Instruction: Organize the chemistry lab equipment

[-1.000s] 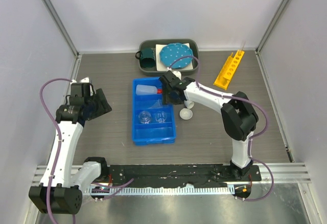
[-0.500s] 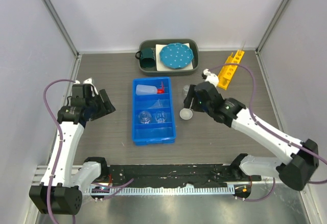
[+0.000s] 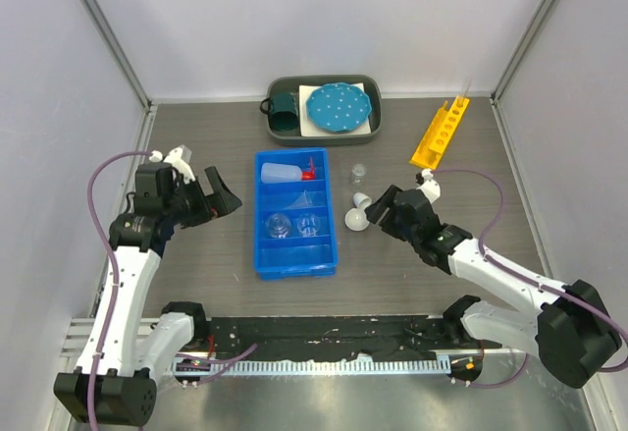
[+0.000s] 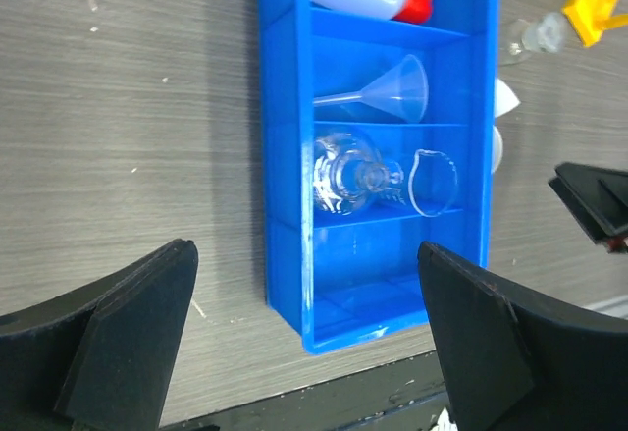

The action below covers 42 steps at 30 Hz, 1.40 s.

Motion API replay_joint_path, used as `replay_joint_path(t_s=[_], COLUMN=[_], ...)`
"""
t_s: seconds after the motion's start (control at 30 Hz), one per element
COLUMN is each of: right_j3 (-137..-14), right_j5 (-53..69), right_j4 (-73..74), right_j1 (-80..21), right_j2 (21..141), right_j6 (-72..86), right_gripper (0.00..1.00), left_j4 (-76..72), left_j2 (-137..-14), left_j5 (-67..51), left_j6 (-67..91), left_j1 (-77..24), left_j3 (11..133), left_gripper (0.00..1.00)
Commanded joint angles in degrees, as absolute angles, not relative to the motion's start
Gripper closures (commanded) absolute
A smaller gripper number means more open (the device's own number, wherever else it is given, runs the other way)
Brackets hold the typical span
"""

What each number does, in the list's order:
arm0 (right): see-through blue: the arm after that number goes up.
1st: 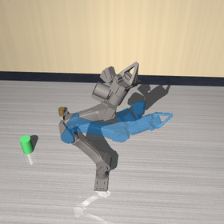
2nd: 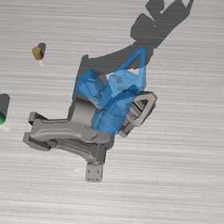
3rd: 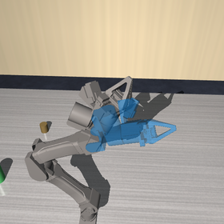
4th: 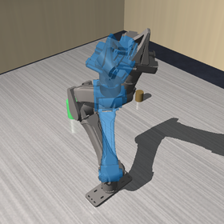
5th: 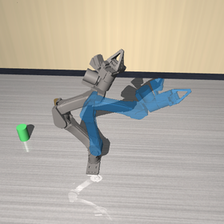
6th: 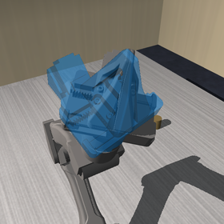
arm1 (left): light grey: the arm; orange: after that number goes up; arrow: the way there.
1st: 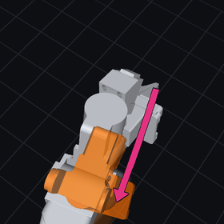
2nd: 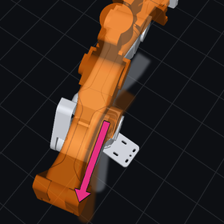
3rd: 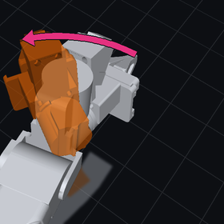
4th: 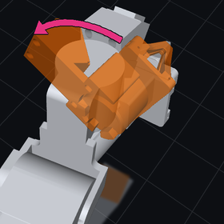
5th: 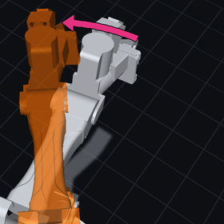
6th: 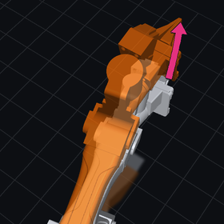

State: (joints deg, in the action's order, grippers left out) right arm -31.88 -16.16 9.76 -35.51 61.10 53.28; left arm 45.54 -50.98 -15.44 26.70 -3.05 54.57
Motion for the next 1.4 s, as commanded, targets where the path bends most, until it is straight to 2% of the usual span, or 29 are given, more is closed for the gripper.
replay_joint_path(t_s=[0.0, 0.4, 0.63, 0.97, 1.3, 1.37], right_j3=[-28.57, -25.93, -28.12, -30.14, -33.39, -33.66], right_j5=[-12.85, -6.68, -4.66, -4.49, -1.85, -1.67], right_j4=[-7.80, -28.20, -31.81, -35.24, -38.06, -38.41], right_j1=[-32.53, -28.65, -27.16, -25.49, -24.96, -24.96], right_j2=[61.34, 74.79, 81.12, 86.65, 94.48, 95.71], right_j6=[58.26, 63.10, 63.81, 62.67, 63.11, 63.11], right_gripper=[0.32, 0.33, 0.36, 0.47, 0.52, 0.57], left_j4=[40.17, 39.64, 39.55, 40.17, 40.96, 41.22], left_j2=[-48.78, -47.55, -47.90, -48.16, -49.30, -49.22], left_j5=[-21.71, -23.03, -22.33, -21.18, -19.87, -19.25], left_j6=[27.16, 26.81, 26.28, 25.66, 24.79, 24.52], left_j1=[-3.43, -3.43, -3.52, -3.87, -4.57, -4.83], left_j3=[52.56, 52.29, 52.03, 52.29, 53.61, 53.53], left_gripper=[0.00, 0.00, 0.00, 0.00, 0.00, 0.00])
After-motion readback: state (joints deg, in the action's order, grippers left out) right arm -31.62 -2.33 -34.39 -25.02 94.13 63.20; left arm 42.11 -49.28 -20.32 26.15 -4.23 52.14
